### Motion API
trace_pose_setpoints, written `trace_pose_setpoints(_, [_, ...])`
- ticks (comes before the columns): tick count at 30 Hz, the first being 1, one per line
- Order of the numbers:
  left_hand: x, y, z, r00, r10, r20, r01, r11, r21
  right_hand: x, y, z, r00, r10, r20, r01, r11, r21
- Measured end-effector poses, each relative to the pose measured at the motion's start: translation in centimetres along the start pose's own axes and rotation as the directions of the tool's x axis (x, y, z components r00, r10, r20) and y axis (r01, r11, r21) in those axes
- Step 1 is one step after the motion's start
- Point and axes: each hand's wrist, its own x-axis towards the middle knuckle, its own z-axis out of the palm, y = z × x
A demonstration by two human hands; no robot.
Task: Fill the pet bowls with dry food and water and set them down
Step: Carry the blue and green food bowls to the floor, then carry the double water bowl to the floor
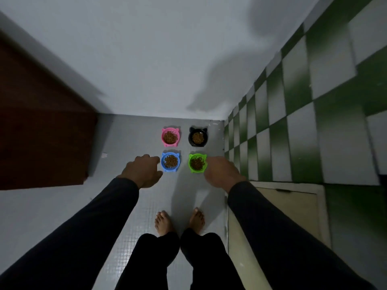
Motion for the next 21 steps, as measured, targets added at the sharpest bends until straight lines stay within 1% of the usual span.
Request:
trace_pose_setpoints(2, [-2.3, 0.6, -3.1, 0.999, 0.008, -0.044, -0.008, 1.0, 0.006, -2.4, -0.9, -3.1, 0.998, -0.024, -0.052, 0.023, 0.999, -0.022])
trace_pose_setpoints(5, [-5.4, 1.5, -7.2, 0.995, 0.025, -0.092, -0.022, 0.999, 0.035, -5.7, -1.9, -7.2, 0.994, -0.032, -0.103, 0.032, 0.999, -0.001])
trace_pose_setpoints(10, [-9.8, 3.1, -12.6, 0.986, 0.051, -0.158, -0.037, 0.995, 0.089, -10.1, -3.2, -12.4, 0.973, -0.065, -0.223, 0.063, 0.998, -0.015])
trace_pose_setpoints(15, [-12.6, 4.5, -16.4, 0.974, 0.086, -0.21, -0.065, 0.992, 0.106, -13.2, -3.7, -16.1, 0.951, -0.109, -0.289, 0.096, 0.994, -0.059])
trace_pose_setpoints(21, [-15.1, 6.2, -19.3, 0.943, 0.158, -0.294, -0.122, 0.983, 0.139, -17.0, -4.0, -19.0, 0.912, -0.081, -0.403, 0.076, 0.997, -0.028])
